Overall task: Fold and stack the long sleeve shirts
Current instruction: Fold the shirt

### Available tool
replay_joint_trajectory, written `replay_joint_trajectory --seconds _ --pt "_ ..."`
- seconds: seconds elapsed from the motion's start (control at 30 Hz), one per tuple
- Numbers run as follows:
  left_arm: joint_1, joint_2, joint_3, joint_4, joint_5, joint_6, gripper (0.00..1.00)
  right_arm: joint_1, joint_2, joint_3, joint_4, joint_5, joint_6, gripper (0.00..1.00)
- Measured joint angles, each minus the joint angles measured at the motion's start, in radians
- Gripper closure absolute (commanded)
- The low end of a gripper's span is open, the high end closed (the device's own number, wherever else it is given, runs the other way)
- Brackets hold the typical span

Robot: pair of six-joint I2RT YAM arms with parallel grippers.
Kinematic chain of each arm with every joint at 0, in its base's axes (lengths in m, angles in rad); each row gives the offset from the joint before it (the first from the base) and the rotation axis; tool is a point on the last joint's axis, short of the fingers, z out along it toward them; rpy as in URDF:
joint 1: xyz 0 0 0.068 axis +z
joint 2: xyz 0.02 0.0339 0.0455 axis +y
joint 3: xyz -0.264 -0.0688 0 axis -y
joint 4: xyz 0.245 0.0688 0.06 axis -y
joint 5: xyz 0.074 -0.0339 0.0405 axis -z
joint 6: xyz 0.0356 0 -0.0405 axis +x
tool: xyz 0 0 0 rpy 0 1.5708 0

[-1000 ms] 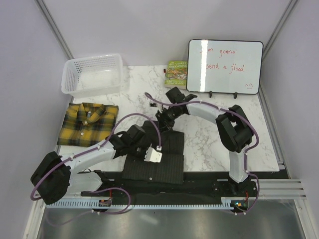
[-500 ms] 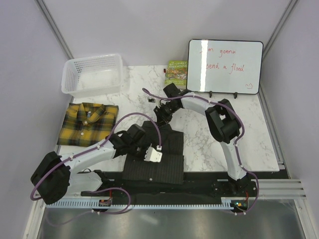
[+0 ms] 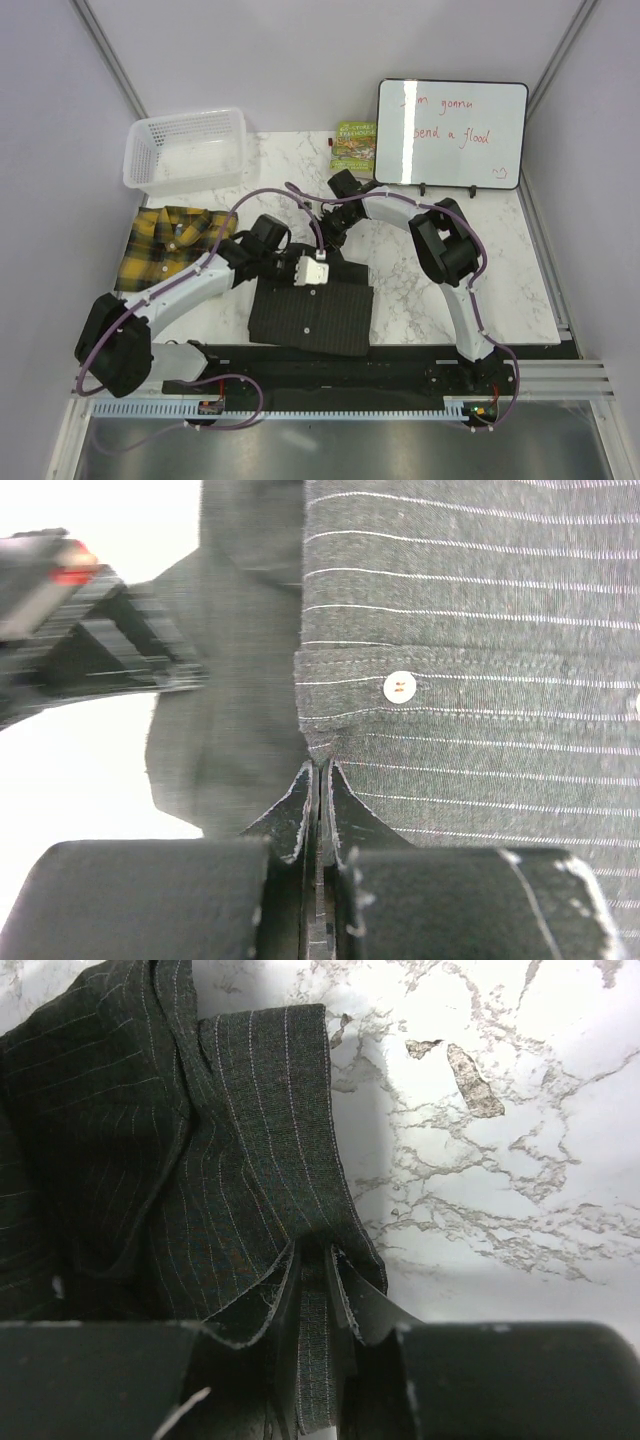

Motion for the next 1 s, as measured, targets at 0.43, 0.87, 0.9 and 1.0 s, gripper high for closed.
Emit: replay_joint_trajectory --seconds 0.43,0.87,0.9,1.0 --pt "0.154 0.272 0.174 0.148 -0.008 0.043 0.98 0.0 0.021 0.042 -0.047 -0.004 -0.037 0.8" --pt "0.161 0.26 0.04 0.382 -0.043 0.068 0.97 0.0 0.035 0.08 -0.086 0.005 -0.069 0.76" --pt "0.161 0.25 0.031 0.394 -0.051 0.068 0.89 -0.001 0.035 0.084 -0.09 0.008 -0.071 0.71" --pt "0.161 0.233 0.019 0.421 -0.078 0.071 0.76 -0.003 0.035 0.101 -0.104 0.025 -0.075 0.63"
